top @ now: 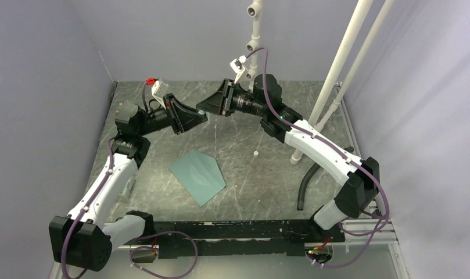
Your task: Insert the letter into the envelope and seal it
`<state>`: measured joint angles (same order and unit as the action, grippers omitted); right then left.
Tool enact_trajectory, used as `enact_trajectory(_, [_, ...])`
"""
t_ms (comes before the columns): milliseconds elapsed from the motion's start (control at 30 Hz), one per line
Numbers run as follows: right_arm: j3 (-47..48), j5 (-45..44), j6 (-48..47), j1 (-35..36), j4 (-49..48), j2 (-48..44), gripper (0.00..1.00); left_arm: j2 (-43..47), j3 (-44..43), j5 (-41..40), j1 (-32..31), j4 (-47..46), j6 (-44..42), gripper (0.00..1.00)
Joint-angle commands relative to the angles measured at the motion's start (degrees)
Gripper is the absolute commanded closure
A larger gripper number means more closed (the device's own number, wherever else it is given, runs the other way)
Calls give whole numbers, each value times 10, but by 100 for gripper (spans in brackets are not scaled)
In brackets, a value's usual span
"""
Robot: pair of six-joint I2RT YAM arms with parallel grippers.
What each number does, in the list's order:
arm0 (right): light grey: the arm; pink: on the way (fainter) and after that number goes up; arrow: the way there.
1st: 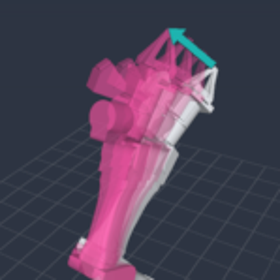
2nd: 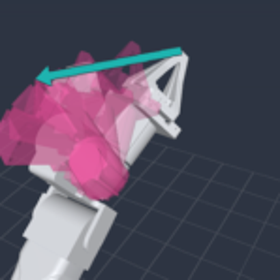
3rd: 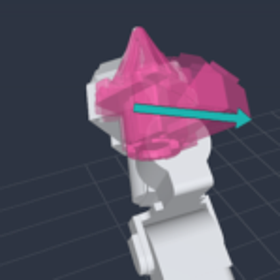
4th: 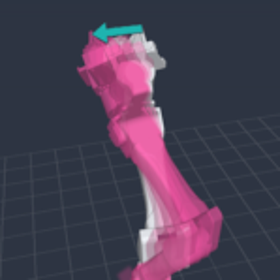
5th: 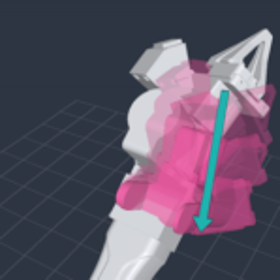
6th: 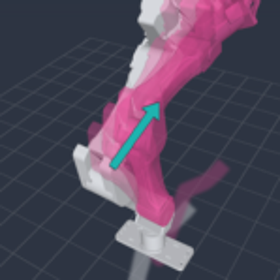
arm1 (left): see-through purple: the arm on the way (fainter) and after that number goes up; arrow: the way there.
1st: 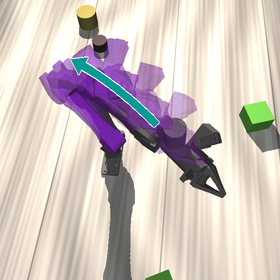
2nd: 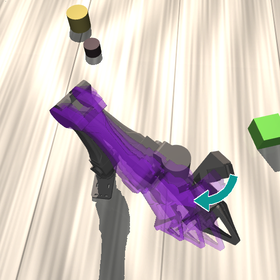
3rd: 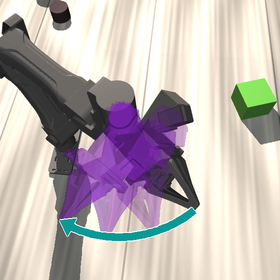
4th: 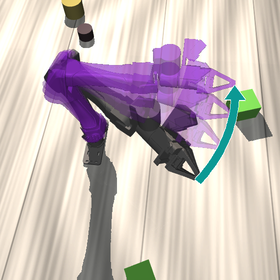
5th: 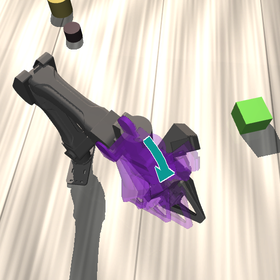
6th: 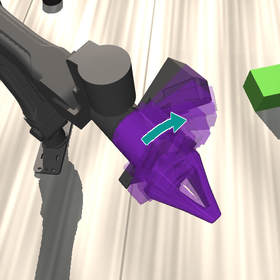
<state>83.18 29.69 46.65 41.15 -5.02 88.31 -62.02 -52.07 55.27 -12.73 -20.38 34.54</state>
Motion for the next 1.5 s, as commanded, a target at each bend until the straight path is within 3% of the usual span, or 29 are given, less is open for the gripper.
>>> enact_trajectory(0, [12, -43, 5, -1, -19, -10, 78, 16, -15, 24, -3, -49, 21, 96])
enact_trajectory(67, [8, -44, 5, -1, -22, -14, 90, 21, -15, 20, -3, -47, 23, 93])
enact_trajectory(133, [12, -38, 0, -1, -17, -15, 99, 25, -20, 15, -3, -37, 28, 78])
enact_trajectory(267, [35, 12, -54, -3, 23, -6, 100, 39, -50, -8, -3, 48, 15, 38])
enact_trajectory(367, [61, 75, -106, -5, 61, 4, 100, 48, -68, -17, -2, 82, 11, 26])
enact_trajectory(467, [82, 111, -134, -5, 91, 11, 100, 40, -85, -3, -2, 103, 12, 30])
enact_trajectory(700, [82, 132, -105, -6, 72, 17, 100, 9, -82, 36, -2, 87, 47, 41])
enact_trajectory(800, [83, 132, -96, -6, 68, 21, 100, 8, -82, 38, -2, 114, 24, 45])
enact_trajectory(1033, [76, 132, -72, -5, 52, 25, 100, 9, -58, 42, -2, 127, -6, 49])
enact_trajectory(1267, [77, 114, -75, -9, 57, 24, 100, 17, -68, -15, -2, 188, -39, 55])
enact_trajectory(1467, [65, 122, -69, -9, 38, 25, 100, -4, -79, 15, -2, 200, -42, 54])
